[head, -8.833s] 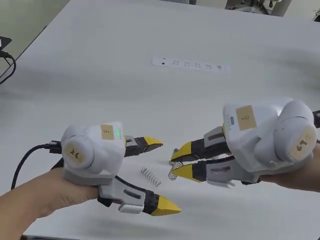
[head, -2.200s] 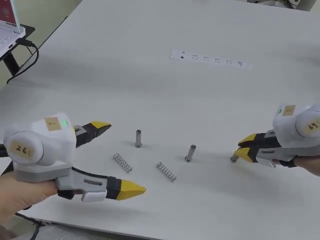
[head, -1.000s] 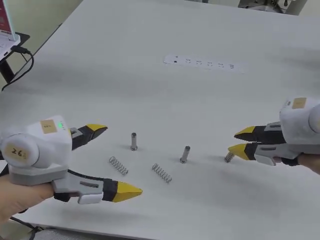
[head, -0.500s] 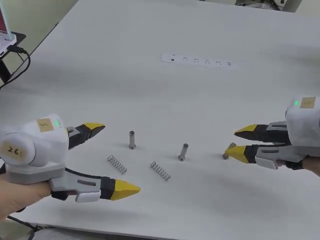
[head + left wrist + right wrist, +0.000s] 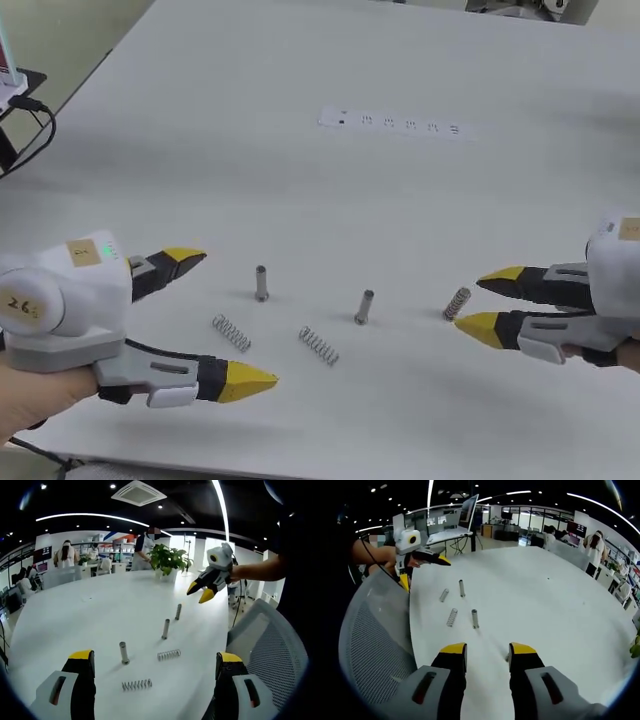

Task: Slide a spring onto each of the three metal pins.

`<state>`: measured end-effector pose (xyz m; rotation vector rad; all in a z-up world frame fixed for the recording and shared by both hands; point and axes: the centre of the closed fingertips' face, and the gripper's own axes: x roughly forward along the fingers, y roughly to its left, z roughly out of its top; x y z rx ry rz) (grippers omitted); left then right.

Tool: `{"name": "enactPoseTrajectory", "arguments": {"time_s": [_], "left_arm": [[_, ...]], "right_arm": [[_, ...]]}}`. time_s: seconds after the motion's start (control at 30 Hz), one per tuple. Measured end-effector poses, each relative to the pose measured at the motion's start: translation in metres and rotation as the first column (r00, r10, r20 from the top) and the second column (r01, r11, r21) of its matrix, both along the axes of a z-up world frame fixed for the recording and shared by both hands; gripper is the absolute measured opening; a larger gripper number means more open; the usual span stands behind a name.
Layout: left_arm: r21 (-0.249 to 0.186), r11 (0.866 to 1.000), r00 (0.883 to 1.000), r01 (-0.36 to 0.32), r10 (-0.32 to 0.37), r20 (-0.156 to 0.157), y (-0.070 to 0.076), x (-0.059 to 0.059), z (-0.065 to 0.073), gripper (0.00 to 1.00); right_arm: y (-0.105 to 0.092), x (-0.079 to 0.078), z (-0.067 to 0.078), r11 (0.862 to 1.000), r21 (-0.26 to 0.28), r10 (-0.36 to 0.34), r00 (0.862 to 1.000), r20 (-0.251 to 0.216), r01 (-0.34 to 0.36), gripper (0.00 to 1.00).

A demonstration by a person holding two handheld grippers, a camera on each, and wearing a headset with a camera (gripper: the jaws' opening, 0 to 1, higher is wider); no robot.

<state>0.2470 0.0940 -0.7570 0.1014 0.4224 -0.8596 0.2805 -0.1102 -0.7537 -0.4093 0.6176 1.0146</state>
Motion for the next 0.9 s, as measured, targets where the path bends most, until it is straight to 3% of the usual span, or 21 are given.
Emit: {"name": "enactPoseTrajectory", "arguments": {"time_s": [0.27, 0.73, 0.9], "left_arm": [[0.001, 1.000, 1.000, 0.002, -0.002, -0.001, 0.001, 0.001, 0.001, 0.98], [-0.003, 1.000, 1.000, -0.003, 0.003, -0.002, 0.004, 0.002, 0.001, 0.98], [-0.002, 1.000, 1.000, -0.006, 0.006, -0.005, 0.005, 0.002, 0.000, 0.98]], "right_arm": [[0.007, -0.002, 0.004, 1.000, 0.015, 0.011, 1.000, -0.008, -0.011, 0.31], [0.037, -0.016, 0.003, 0.996, 0.021, 0.093, 0.995, -0.033, -0.092, 0.30], [0.054, -0.027, -0.001, 0.987, 0.016, 0.158, 0.986, -0.059, -0.158, 0.27]]}}
